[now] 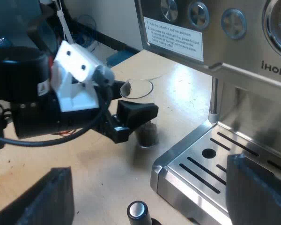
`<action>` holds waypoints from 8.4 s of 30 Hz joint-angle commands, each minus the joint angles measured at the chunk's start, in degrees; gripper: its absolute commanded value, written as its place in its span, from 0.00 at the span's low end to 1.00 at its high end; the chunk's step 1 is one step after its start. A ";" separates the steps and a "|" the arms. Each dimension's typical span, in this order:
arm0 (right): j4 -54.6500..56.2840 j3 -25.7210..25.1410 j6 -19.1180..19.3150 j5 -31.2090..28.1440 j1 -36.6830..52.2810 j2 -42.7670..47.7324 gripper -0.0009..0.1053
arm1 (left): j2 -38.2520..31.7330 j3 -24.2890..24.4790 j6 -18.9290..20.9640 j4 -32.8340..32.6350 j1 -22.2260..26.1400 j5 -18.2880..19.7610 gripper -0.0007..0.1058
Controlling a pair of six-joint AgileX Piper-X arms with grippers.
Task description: Pour the beans into the coffee machine
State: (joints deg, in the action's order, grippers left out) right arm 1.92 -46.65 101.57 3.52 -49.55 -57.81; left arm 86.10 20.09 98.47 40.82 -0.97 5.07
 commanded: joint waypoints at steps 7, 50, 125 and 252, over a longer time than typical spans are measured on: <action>-0.84 -0.63 0.11 0.11 -0.16 0.12 0.65 | 2.30 2.00 0.25 1.53 -0.19 -0.33 0.61; -0.93 -2.49 1.52 -9.46 -0.16 10.79 0.65 | -46.37 16.18 -7.43 -57.76 -0.19 5.02 0.38; -10.54 -2.49 8.13 -19.78 -0.16 20.28 0.69 | -4.36 77.97 -15.07 -73.66 -22.63 -3.57 0.36; -9.45 -2.49 7.73 -18.26 -0.16 20.28 0.69 | 4.70 92.93 -78.68 -66.83 -34.18 -29.07 0.36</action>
State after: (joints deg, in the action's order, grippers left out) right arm -7.13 -48.42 108.73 -15.72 -49.55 -38.02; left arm 91.74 112.36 17.38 -26.59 -34.90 -22.52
